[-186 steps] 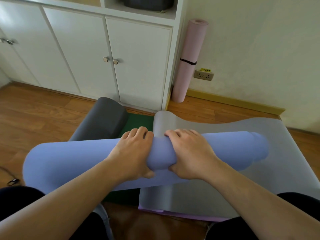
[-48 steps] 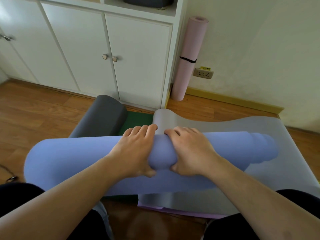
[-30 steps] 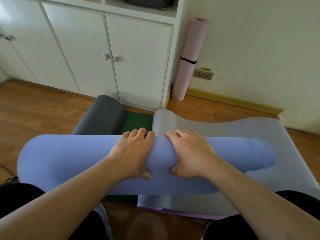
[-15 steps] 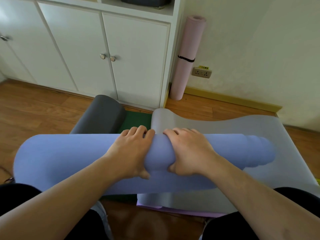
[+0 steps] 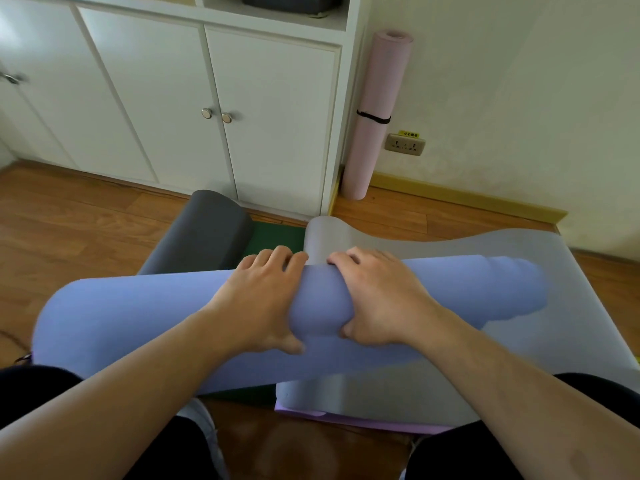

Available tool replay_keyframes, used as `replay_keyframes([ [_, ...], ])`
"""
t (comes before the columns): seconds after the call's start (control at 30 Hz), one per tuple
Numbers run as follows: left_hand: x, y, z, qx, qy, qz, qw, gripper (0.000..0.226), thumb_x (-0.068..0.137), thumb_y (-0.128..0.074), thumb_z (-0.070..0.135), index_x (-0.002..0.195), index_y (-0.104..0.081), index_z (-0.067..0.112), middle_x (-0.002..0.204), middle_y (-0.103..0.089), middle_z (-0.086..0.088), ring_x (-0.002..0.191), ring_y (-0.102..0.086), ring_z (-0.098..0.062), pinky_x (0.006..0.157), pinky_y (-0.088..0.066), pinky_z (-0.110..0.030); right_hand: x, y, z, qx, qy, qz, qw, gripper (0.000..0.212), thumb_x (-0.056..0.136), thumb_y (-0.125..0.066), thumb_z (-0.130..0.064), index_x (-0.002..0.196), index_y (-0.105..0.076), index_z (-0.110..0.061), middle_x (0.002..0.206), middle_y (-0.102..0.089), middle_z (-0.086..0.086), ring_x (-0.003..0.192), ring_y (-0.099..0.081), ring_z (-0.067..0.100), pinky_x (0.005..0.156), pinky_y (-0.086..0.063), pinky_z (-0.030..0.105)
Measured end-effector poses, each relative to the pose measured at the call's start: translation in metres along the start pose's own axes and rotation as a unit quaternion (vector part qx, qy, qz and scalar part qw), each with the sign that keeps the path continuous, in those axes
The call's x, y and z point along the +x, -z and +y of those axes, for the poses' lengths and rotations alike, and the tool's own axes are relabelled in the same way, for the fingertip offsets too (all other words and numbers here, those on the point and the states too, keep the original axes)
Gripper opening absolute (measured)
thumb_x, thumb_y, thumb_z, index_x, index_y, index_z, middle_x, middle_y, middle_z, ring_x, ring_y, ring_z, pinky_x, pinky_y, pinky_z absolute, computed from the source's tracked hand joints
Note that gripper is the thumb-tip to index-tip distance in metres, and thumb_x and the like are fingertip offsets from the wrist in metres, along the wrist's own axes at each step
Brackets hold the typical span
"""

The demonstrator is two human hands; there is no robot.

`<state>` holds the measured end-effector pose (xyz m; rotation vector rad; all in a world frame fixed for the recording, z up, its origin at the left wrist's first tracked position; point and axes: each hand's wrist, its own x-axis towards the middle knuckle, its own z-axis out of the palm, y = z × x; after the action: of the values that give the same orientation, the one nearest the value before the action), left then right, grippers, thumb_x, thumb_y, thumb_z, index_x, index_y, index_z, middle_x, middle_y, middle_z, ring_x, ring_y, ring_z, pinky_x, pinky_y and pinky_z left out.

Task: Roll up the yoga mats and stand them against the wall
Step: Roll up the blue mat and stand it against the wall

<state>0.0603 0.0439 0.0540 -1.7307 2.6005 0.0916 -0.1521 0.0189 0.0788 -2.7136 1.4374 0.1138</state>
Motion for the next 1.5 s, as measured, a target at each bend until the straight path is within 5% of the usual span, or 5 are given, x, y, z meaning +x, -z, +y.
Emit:
replay_keyframes([
  [0.27,0.007,0.006,-0.005,-0.045,0.01,0.032,0.998,0.097,0.059,-0.081,0.069,0.139,-0.042,0.03,0.128,-0.055,0.01,0.114,-0.054,-0.015,0.105,-0.045,-0.036,-0.004,-0.002,-0.001,-0.036,0.0,-0.016,0.999,0.128,0.063,-0.088,-0.068,0.16,-0.018,-0.021,0.145,-0.038,0.005,0.134,-0.039,0.028,0.117,-0.036,0.04],
  [0.6,0.0,-0.007,0.001,-0.007,-0.011,0.026,1.0,0.115,0.061,-0.077,0.082,0.152,-0.035,0.026,0.143,-0.048,0.002,0.128,-0.048,-0.022,0.113,-0.041,-0.04,0.0,-0.001,0.0,0.004,0.01,0.006,1.0,0.083,0.064,-0.08,-0.059,0.135,-0.047,-0.031,0.123,-0.063,-0.007,0.108,-0.063,0.022,0.092,-0.052,0.04],
  [0.83,0.008,0.0,-0.006,-0.065,0.015,0.009,0.998,0.102,0.057,-0.082,0.074,0.142,-0.041,0.034,0.128,-0.058,0.012,0.113,-0.057,-0.014,0.102,-0.048,-0.035,-0.009,-0.002,-0.003,-0.053,0.024,0.002,0.998,0.122,0.065,-0.086,-0.066,0.158,-0.022,-0.022,0.141,-0.044,0.004,0.127,-0.046,0.027,0.113,-0.039,0.04],
  [1.13,0.004,-0.007,0.003,-0.018,-0.026,0.019,0.999,0.117,0.06,-0.076,0.081,0.153,-0.029,0.028,0.143,-0.048,0.005,0.127,-0.05,-0.02,0.112,-0.042,-0.039,-0.001,0.0,0.001,0.001,0.014,0.005,1.0,0.085,0.064,-0.078,-0.061,0.137,-0.045,-0.031,0.123,-0.064,-0.007,0.109,-0.063,0.023,0.092,-0.051,0.039],
  [1.5,0.01,0.004,-0.008,-0.061,0.014,-0.005,0.998,0.097,0.056,-0.078,0.078,0.136,-0.043,0.037,0.121,-0.059,0.014,0.107,-0.057,-0.012,0.098,-0.048,-0.034,-0.005,-0.008,-0.01,-0.082,0.027,0.014,0.996,0.122,0.063,-0.09,-0.057,0.158,-0.025,-0.018,0.14,-0.045,0.008,0.126,-0.048,0.03,0.109,-0.041,0.04],
])
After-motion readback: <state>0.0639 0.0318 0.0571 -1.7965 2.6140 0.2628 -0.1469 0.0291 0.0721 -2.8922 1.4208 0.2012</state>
